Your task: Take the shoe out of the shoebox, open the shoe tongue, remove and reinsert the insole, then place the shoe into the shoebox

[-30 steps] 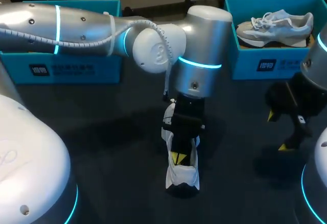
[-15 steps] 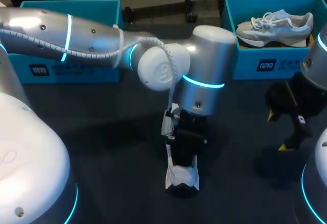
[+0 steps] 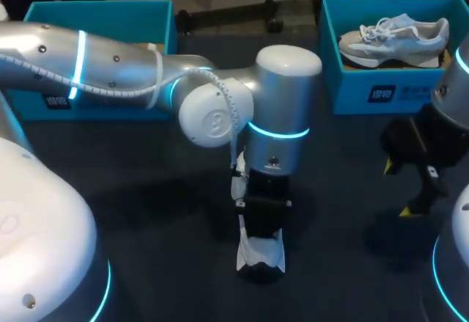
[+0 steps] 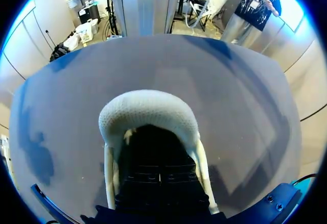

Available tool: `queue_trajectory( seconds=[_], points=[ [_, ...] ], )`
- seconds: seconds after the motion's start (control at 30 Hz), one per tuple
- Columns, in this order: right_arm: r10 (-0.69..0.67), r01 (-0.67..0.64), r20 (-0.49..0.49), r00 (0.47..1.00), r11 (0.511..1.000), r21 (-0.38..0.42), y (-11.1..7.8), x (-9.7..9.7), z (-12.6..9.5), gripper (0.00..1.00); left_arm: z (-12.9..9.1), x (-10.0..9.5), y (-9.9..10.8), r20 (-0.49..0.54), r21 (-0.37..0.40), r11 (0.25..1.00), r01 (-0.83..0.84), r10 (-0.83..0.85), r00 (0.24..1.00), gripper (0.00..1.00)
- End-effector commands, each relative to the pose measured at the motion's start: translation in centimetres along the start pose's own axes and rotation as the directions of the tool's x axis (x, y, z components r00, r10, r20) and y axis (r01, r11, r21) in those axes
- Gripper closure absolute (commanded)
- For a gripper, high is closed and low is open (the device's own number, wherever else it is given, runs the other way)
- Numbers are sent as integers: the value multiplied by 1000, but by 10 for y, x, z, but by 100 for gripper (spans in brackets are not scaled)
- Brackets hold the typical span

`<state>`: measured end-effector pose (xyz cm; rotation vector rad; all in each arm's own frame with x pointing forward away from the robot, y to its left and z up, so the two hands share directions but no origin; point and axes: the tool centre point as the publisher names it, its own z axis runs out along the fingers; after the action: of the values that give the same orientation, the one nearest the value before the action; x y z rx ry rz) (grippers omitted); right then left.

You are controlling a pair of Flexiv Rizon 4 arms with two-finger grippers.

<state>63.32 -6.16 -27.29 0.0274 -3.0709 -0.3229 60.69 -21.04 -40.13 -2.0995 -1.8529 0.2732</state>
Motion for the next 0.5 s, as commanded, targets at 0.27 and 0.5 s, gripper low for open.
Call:
queue_trajectory(
  seconds=[0.27, 0.5],
  points=[
    [-1, 1, 3, 1000, 1000, 1, 0, 1, 1, 0, -14, 7, -2, -93, -35, 999, -34, 30, 995, 100],
    [-1, 1, 3, 1000, 1000, 1, 0, 1, 1, 0, 8, 10, 3, -143, -40, 999, -31, 25, 989, 100]
  ],
)
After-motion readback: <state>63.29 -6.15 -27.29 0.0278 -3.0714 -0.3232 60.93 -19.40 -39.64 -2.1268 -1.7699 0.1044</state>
